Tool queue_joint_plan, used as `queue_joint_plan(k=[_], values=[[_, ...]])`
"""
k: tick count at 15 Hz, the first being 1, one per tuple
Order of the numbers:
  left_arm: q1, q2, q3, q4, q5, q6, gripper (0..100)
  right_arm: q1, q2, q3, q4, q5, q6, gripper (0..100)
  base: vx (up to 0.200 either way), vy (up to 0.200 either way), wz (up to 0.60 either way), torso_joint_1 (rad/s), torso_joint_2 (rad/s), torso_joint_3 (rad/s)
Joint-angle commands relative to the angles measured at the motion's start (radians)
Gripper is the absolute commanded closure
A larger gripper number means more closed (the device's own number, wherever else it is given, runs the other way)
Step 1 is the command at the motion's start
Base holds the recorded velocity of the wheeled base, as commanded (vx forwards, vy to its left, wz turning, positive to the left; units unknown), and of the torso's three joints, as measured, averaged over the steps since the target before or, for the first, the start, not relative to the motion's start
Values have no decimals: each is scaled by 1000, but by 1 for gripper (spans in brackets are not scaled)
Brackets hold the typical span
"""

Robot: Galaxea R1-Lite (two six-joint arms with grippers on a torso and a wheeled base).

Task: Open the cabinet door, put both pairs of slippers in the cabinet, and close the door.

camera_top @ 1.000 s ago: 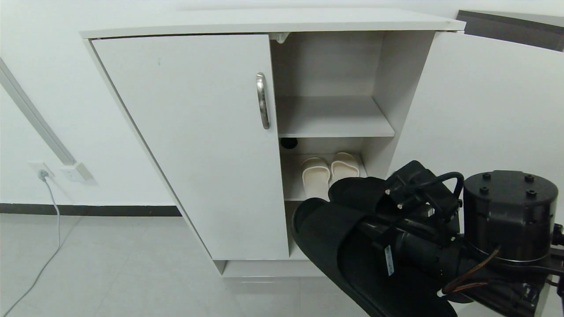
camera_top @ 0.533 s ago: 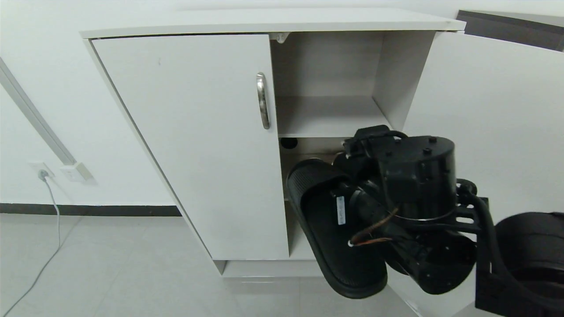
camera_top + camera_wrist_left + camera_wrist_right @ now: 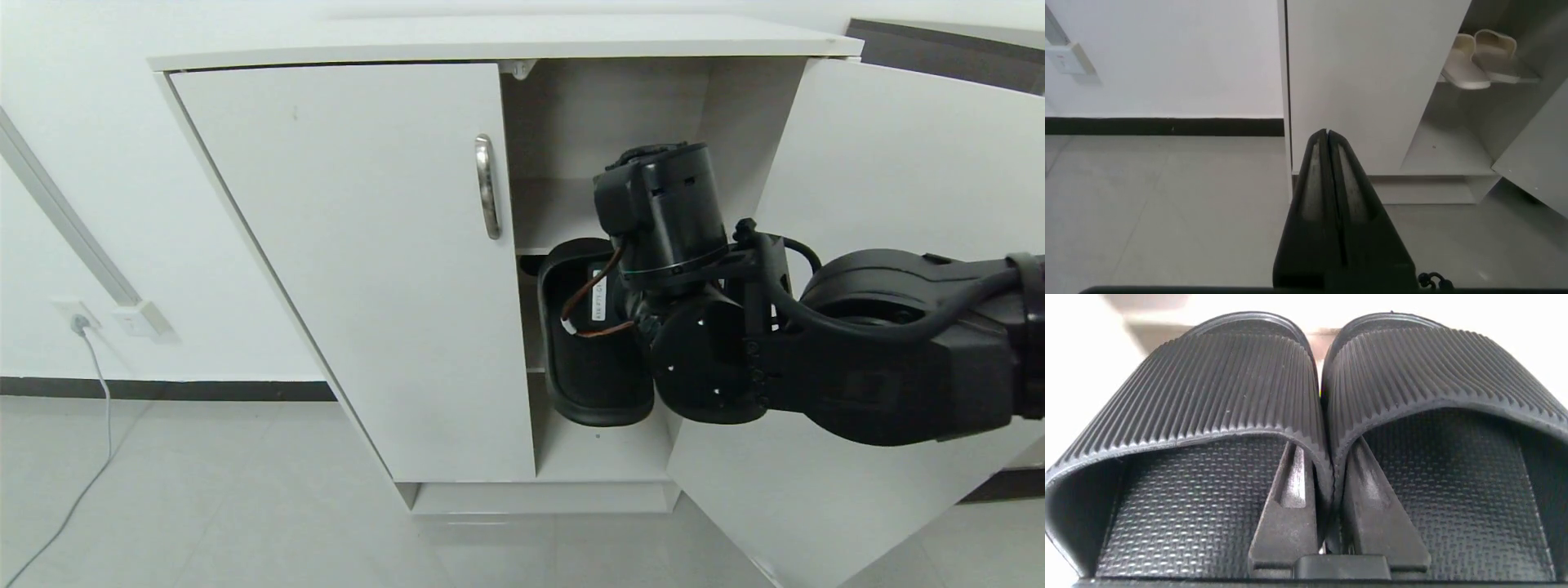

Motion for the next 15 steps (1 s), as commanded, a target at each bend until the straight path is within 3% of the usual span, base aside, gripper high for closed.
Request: queue_joint_plan(k=[1,9,15], values=[[0,1,0,0,1,0,100,-6,21,-7,-2,-2,1,100,0,0,0,0,0,0],[0,1,0,0,1,0,100,-20,14,-4,-60,6,-53,100,0,0,0,0,0,0],[0,1,0,0,-1,1,100,-27,17,-4,-69,15,-64,100,200,0,0,0,6,4]])
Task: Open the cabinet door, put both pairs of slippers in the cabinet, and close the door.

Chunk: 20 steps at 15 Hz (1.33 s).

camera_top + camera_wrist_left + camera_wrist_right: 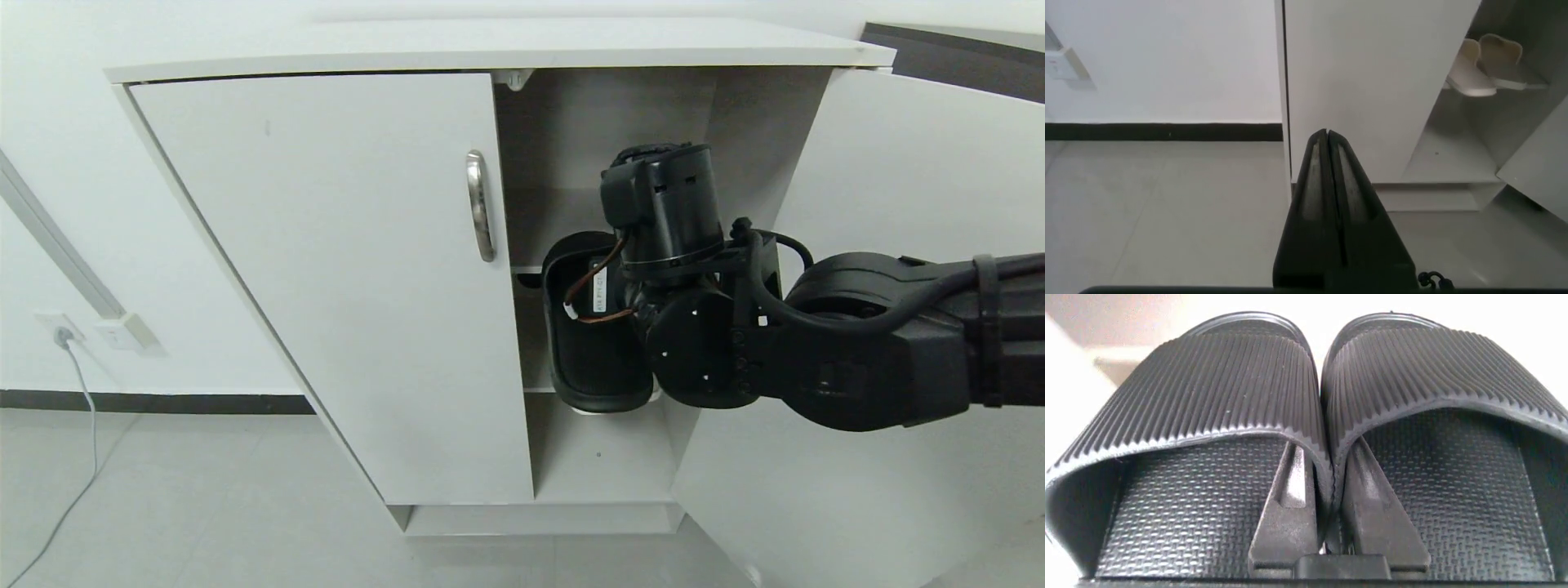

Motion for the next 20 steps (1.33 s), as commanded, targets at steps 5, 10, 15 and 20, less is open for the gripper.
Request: queue_joint_plan(k=[5,10,15,20], values=[[0,1,0,0,0,0,100,-7,3,0,-1,26,0,100,200,0,0,0,4,1],[-1,1,0,0,0,-2,100,-21,35,-17,-18,39,-25,100,40,0,0,0,0,0],[0,1,0,0,0,-2,100,-67,92,-104,-53,134,-74,100,0,0,0,0,0,0],[0,1,0,0,0,-3,100,-110,172,-221,-42,136,-89,100,0,0,0,0,0,0]])
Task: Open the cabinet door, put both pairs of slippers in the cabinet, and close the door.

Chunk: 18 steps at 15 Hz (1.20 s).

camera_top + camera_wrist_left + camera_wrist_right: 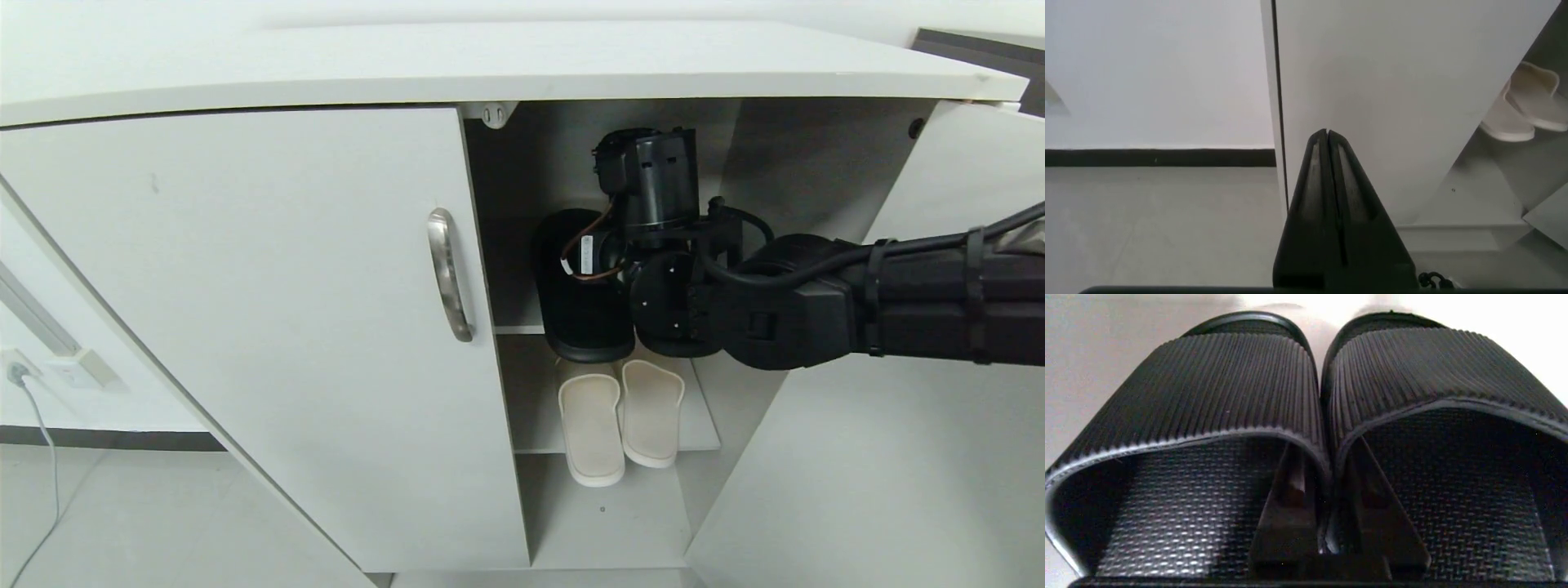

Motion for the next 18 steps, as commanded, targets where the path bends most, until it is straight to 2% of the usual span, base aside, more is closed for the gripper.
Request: queue_joint_plan(k=[1,6,15,16,18], values=[[0,1,0,0,1,-1,100,-29,67,-69,3,0,-1,100,0,0,0,0,0,0],[0,1,0,0,1,-1,100,-60,90,-103,6,0,-1,100,0,0,0,0,0,0],[0,1,0,0,2,-4,100,-60,90,-97,6,-1,1,100,0,0,0,0,0,0],[0,1,0,0,2,-4,100,-60,90,-95,7,-1,1,0,0,0,0,0,0,0],[-2,1,0,0,2,-4,100,-57,84,-86,7,-1,1,0,0,0,0,0,0,0]])
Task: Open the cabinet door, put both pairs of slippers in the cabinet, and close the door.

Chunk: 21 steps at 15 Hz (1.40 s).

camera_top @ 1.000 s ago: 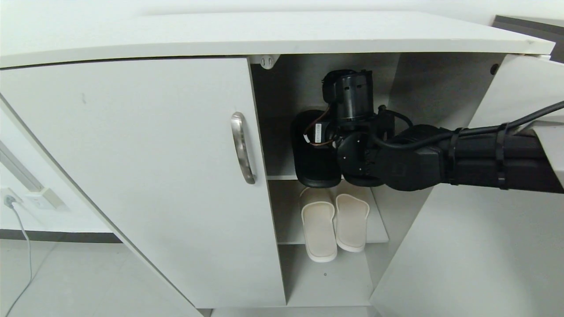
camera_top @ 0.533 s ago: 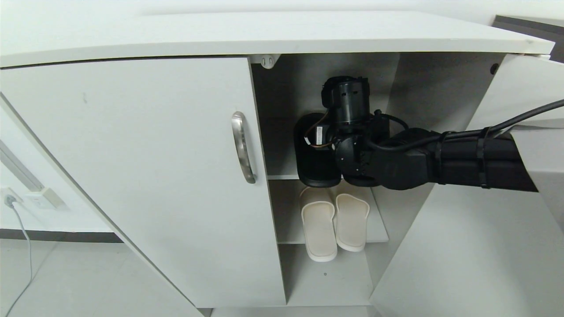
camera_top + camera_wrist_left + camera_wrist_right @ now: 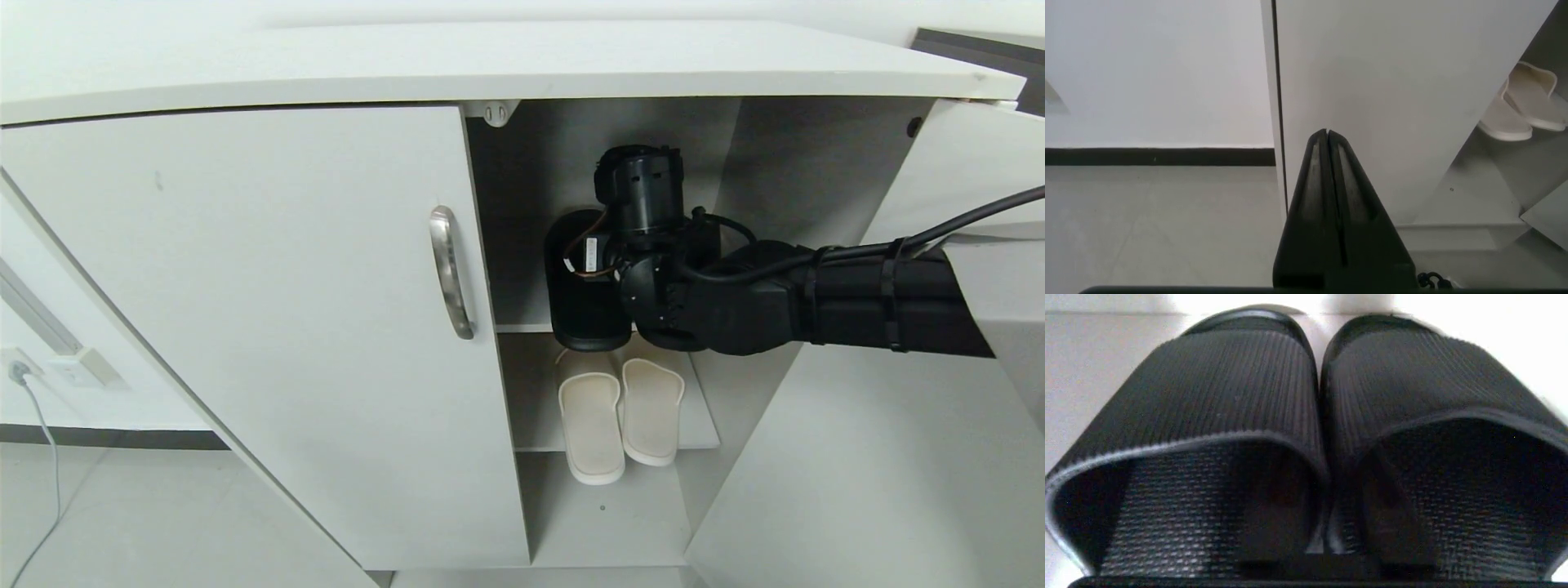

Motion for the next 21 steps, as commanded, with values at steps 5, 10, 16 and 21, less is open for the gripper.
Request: queue_joint_plan(k=[5,10,16,21], values=[[0,1,0,0,1,0,100,31,-93,95,-4,-6,1,0,0,0,0,0,0,0],[0,1,0,0,1,0,100,105,-225,254,-17,-9,11,0,0,0,0,0,0,0],[0,1,0,0,-1,0,100,220,-396,550,-139,2,8,0,0,0,0,0,0,0],[0,1,0,0,-1,0,100,292,-574,808,-236,123,3,0,0,0,0,0,0,0]])
